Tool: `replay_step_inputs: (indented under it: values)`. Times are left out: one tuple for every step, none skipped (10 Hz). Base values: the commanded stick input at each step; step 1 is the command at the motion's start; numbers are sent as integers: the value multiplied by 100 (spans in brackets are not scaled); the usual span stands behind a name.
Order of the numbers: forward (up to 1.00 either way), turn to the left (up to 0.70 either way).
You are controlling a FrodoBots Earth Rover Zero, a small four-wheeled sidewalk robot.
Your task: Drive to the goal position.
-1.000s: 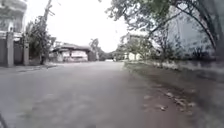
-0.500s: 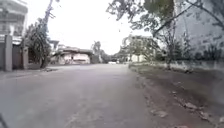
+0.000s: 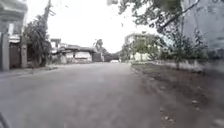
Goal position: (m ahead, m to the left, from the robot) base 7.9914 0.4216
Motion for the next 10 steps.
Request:
replay_step_inputs:
  values:
    - [100,0]
    - [100,0]
    - [100,0]
    - [100,0]
    - [100,0]
    - [100,0]
    - [100,0]
    - [100,0]
    - [100,0]
    - [100,0]
